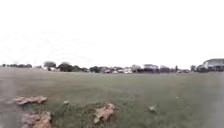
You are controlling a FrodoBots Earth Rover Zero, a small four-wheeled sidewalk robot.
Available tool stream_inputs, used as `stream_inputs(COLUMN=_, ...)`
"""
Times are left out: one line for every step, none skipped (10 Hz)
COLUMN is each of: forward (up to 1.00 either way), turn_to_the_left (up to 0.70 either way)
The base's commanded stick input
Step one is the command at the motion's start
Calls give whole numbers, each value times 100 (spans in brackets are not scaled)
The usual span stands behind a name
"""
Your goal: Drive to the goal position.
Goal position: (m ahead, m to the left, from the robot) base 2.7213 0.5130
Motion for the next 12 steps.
stream_inputs(forward=85, turn_to_the_left=0)
stream_inputs(forward=85, turn_to_the_left=0)
stream_inputs(forward=85, turn_to_the_left=0)
stream_inputs(forward=85, turn_to_the_left=4)
stream_inputs(forward=85, turn_to_the_left=18)
stream_inputs(forward=85, turn_to_the_left=32)
stream_inputs(forward=85, turn_to_the_left=34)
stream_inputs(forward=85, turn_to_the_left=34)
stream_inputs(forward=85, turn_to_the_left=34)
stream_inputs(forward=85, turn_to_the_left=34)
stream_inputs(forward=85, turn_to_the_left=34)
stream_inputs(forward=85, turn_to_the_left=34)
